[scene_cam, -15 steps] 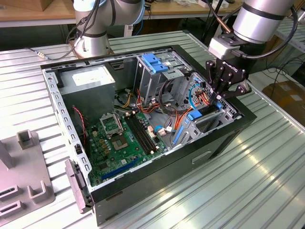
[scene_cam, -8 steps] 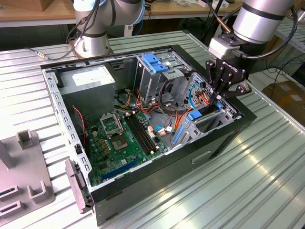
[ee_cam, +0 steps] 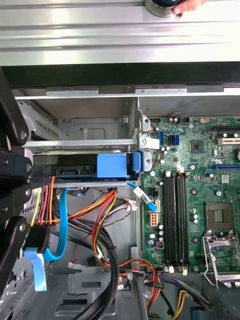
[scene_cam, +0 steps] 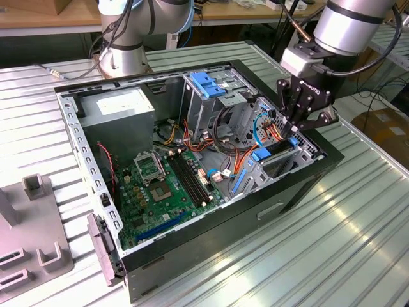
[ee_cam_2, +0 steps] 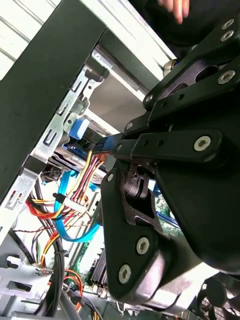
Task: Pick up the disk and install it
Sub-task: 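Insert the second disk wire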
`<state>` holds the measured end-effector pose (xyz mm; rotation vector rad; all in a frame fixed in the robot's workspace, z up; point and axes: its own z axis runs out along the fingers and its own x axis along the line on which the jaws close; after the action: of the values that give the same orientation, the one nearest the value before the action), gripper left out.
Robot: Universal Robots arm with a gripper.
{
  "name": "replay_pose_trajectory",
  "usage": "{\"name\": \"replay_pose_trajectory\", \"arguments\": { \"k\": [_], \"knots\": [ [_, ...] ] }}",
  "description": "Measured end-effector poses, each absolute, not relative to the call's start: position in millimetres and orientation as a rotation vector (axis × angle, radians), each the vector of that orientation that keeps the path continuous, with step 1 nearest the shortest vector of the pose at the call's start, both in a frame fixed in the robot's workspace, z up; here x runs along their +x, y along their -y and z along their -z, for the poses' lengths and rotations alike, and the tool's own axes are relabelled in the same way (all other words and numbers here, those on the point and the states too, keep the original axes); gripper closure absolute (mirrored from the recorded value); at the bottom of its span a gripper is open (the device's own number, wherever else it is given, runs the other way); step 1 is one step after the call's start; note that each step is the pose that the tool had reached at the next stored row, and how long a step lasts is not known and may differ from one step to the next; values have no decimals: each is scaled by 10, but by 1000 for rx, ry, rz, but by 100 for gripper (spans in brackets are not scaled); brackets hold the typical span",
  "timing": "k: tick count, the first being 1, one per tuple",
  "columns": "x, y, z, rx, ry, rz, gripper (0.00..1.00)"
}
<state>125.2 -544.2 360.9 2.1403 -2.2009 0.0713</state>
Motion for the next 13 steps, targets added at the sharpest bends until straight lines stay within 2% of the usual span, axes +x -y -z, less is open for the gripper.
{"name": "replay_pose_trajectory", "arguments": {
  "k": [4,13],
  "knots": [
    [1252,5441,-3851,2140,2201,-71,89],
    [1188,5421,-3870,2140,2200,-72,89]
  ]
}}
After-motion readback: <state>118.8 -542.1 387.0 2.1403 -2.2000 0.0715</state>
